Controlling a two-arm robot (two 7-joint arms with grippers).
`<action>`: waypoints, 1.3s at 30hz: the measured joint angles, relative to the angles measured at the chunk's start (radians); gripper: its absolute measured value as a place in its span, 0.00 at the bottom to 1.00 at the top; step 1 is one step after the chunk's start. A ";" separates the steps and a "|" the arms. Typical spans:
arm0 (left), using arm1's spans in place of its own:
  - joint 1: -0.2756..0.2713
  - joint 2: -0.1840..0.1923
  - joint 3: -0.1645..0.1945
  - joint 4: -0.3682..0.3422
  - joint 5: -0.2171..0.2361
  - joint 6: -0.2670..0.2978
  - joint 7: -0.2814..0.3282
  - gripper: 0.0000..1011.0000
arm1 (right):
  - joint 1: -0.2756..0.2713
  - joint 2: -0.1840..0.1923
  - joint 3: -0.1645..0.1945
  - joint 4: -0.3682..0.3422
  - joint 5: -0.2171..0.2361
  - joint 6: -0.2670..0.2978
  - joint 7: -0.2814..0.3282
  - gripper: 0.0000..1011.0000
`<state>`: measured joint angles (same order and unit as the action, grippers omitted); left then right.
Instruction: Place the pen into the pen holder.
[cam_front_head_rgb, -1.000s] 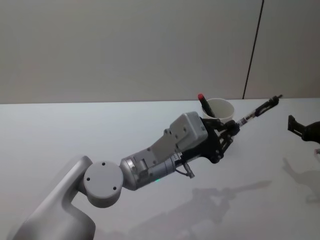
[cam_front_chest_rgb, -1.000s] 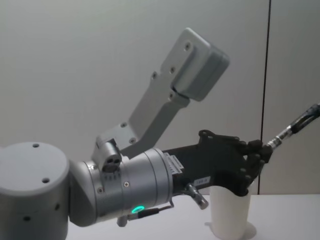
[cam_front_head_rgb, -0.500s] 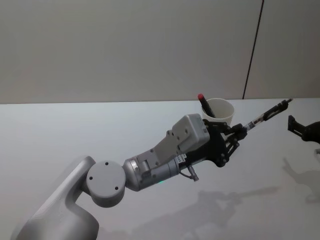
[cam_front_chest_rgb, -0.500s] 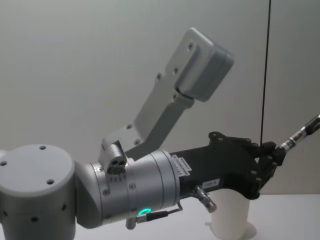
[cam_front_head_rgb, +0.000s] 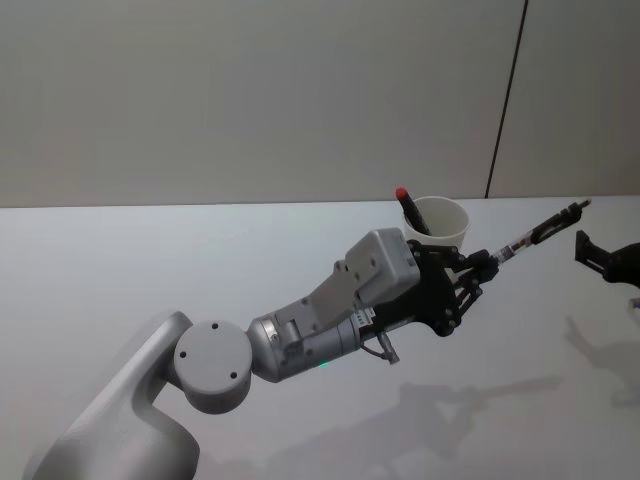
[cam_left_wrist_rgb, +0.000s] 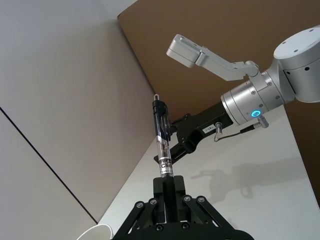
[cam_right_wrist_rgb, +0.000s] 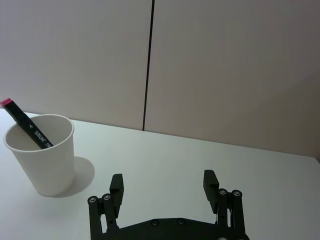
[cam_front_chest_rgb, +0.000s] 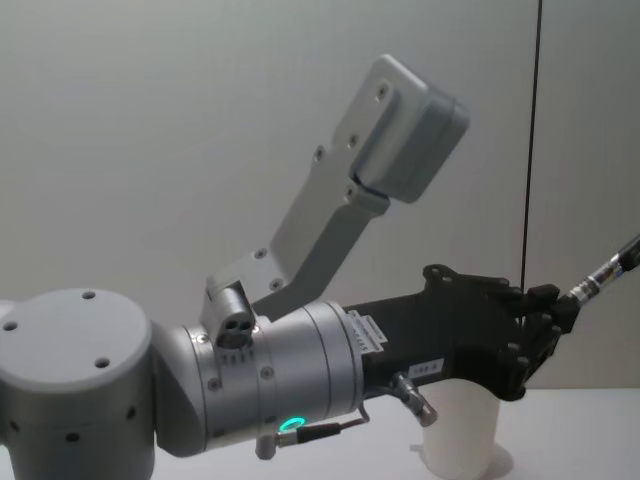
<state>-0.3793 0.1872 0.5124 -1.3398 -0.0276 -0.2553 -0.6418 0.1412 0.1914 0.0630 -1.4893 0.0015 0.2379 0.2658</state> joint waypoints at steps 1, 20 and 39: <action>0.000 0.000 0.000 0.000 0.000 0.000 0.000 0.13 | -0.001 0.001 0.001 -0.001 0.003 -0.002 0.003 0.99; -0.002 -0.001 0.001 0.003 -0.004 -0.002 -0.007 0.13 | -0.053 0.033 0.041 -0.039 0.110 -0.042 0.113 0.99; -0.002 -0.001 0.001 0.003 -0.005 -0.002 -0.009 0.13 | -0.131 0.092 0.110 -0.079 0.305 -0.009 0.316 0.99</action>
<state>-0.3813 0.1859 0.5132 -1.3368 -0.0326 -0.2572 -0.6504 0.0102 0.2837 0.1725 -1.5685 0.3067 0.2293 0.5818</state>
